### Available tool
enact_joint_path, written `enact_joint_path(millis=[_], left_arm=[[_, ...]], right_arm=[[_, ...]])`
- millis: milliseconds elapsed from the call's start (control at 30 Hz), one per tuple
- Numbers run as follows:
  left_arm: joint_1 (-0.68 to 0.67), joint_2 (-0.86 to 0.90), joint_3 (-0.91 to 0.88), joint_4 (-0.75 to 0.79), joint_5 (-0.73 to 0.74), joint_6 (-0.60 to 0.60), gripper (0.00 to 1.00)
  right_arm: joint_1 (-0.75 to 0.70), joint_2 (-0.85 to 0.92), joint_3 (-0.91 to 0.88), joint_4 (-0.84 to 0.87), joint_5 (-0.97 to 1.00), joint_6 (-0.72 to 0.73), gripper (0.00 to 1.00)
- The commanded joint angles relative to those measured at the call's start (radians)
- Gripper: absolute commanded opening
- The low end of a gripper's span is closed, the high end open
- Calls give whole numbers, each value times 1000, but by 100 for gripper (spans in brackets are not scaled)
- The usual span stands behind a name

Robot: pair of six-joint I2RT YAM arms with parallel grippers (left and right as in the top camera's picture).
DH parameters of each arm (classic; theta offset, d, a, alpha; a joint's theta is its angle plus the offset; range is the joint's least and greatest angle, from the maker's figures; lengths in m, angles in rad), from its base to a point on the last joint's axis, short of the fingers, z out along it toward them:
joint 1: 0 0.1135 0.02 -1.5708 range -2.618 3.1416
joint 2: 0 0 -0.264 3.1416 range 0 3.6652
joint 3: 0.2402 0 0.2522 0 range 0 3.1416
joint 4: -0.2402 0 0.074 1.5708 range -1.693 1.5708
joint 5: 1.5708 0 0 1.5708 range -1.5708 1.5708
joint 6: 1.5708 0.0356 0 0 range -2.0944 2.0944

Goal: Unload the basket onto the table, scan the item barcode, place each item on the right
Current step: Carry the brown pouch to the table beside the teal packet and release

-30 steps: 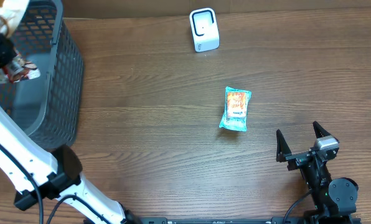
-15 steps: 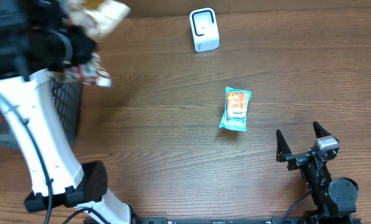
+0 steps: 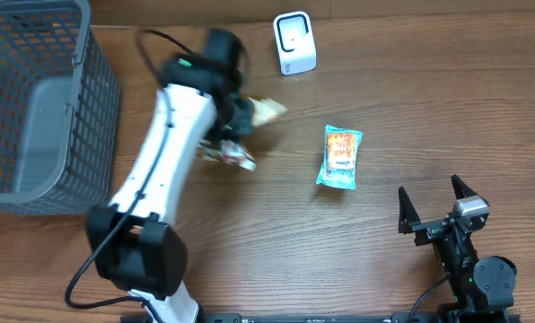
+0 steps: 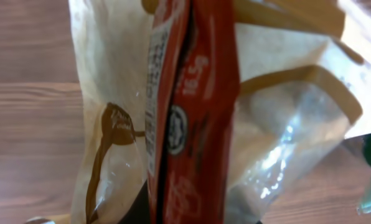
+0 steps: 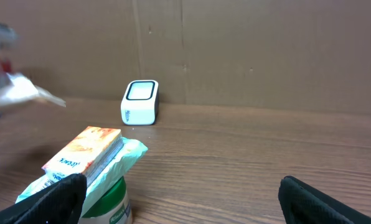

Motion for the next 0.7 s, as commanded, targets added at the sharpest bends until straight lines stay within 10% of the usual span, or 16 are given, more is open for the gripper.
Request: enact_joint_path(millis=[0, 300, 433, 667], left_arm=[[-53, -9, -121, 69, -107, -226, 5], [-107, -8, -370, 278, -140, -293, 10], [-107, -8, -418, 323, -137, -293, 46], [-107, -7, -470, 381, -136, -278, 60]], right_arm=[[-6, -6, -10, 5, -2, -4, 100], [-6, -6, -10, 5, -2, -4, 100], [-6, -6, -10, 5, -2, -4, 100], [-6, -6, -10, 5, -2, -4, 100]])
